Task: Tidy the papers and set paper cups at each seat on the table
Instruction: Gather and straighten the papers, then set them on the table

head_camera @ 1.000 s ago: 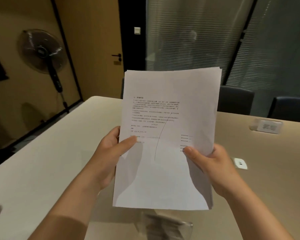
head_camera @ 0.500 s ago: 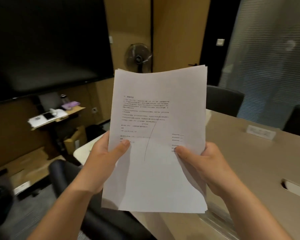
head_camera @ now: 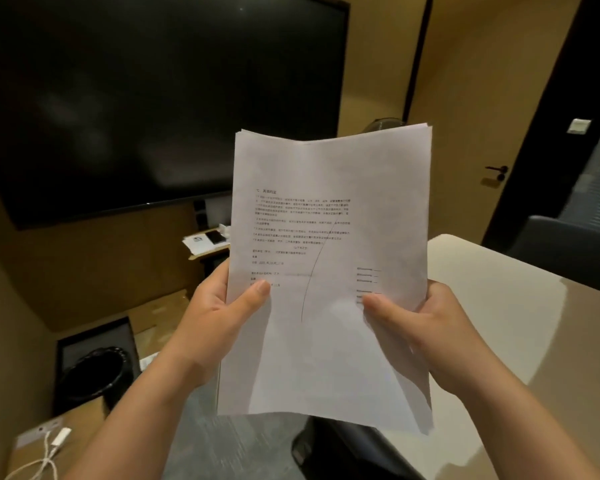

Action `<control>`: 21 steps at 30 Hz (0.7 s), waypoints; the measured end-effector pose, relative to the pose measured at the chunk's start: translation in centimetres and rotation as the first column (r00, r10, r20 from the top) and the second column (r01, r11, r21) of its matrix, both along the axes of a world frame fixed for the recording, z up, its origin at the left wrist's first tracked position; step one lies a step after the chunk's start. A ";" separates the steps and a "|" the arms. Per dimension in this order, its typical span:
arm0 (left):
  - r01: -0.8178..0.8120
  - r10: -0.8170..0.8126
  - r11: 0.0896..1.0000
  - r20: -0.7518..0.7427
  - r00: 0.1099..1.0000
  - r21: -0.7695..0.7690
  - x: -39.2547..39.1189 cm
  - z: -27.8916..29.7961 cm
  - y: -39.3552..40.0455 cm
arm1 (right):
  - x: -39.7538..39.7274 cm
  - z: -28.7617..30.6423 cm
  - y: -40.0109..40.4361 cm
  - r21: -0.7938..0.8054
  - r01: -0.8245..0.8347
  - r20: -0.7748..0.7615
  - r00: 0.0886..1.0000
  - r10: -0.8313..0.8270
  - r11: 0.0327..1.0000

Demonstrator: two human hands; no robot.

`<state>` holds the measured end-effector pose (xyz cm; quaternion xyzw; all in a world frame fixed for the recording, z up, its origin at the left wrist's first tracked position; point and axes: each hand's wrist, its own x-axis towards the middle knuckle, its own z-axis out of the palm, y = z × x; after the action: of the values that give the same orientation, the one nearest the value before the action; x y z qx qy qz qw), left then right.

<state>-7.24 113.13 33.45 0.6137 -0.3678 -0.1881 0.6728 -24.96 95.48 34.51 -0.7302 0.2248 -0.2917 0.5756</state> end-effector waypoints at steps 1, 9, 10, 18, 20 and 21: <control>0.002 -0.002 1.000 0.010 1.000 -0.001 2.4 0.4 1.3 | 2.5 0.0 1.1 0.012 -0.001 0.011 1.000 0.001 1.000; -0.031 0.025 0.998 -0.104 0.994 -0.056 13.7 0.7 3.0 | 14.6 0.4 2.6 0.021 -0.033 0.039 0.999 0.032 0.999; -0.022 0.012 0.998 -0.142 0.990 -0.065 15.0 0.3 2.6 | 15.8 0.3 2.2 0.018 -0.042 0.040 0.998 0.042 0.999; 0.192 -0.135 0.978 -0.465 0.875 0.078 27.3 -2.9 -5.1 | 27.8 -3.4 -6.4 0.086 -0.057 -0.012 0.998 0.058 0.995; 0.192 -0.112 0.968 -0.408 0.906 0.160 31.2 -3.4 -9.0 | 31.4 -4.4 -10.0 0.137 -0.034 0.003 0.999 0.034 0.990; 0.188 -0.109 0.964 -0.367 0.924 0.188 32.4 -3.4 -10.3 | 32.5 -4.8 -11.2 0.156 -0.018 0.005 1.000 0.017 0.988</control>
<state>25.20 102.80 30.09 0.6105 -0.2635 -0.3854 0.6397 7.49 84.27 29.68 -0.6844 0.2394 -0.2694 0.6338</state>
